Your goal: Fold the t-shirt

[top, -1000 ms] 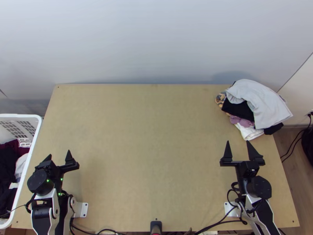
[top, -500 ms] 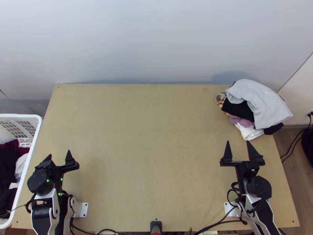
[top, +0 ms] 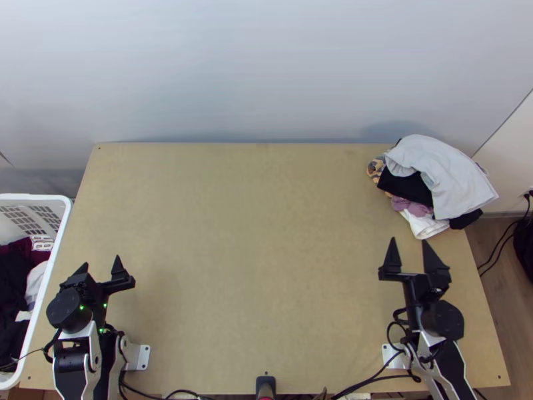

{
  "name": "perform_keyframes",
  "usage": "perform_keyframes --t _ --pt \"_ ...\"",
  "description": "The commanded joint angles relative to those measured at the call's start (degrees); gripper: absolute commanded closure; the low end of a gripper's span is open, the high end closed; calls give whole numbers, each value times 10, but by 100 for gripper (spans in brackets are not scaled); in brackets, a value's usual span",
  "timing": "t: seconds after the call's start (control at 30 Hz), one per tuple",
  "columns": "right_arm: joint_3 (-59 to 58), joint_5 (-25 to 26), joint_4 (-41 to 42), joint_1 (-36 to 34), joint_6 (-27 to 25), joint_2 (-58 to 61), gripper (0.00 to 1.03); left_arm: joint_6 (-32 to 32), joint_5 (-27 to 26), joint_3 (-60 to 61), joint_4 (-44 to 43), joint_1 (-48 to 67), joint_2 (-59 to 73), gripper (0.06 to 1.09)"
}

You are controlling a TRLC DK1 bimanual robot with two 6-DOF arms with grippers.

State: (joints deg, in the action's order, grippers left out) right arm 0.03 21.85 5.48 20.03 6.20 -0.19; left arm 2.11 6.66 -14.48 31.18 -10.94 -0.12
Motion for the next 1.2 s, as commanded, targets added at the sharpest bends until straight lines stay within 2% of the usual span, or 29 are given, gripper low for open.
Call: perform_keyframes --t 0.0,0.1,0.17,0.27,0.33,0.43,0.53,0.67,0.77,0.87,0.97,1.07,1.17 --pt "2 41 81 -7 -67 -2 4 0 4 0 -9 0 0 10" --pt "2 71 180 9 -192 -1 4 -33 -2 1 -17 37 2 10" --pt "2 72 228 18 -261 -1 4 -33 6 -5 -21 43 17 10" --pt "13 71 240 31 -322 -1 4 1 14 -43 -38 10 131 10" --pt "37 72 211 48 -326 3 4 24 14 -103 -38 -14 254 10" --pt "101 87 160 60 -299 84 4 42 9 -201 -31 -62 391 10" --pt "194 114 93 70 -236 199 4 47 -35 -278 -39 -138 463 10" --pt "298 117 -9 92 -182 296 4 40 -44 -342 -91 -254 566 10" --pt "362 118 -105 103 -156 355 4 38 -94 -416 -89 -377 681 10" --pt "400 118 -142 99 -123 377 4 38 -132 -507 -64 -474 799 10" --pt "441 119 -184 99 -117 410 4 39 -145 -579 -53 -550 890 10" --pt "500 119 -275 82 -81 475 4 31 -145 -621 -57 -603 959 10" --pt "539 119 -314 75 -66 518 4 25 -146 -644 -53 -653 1016 10"
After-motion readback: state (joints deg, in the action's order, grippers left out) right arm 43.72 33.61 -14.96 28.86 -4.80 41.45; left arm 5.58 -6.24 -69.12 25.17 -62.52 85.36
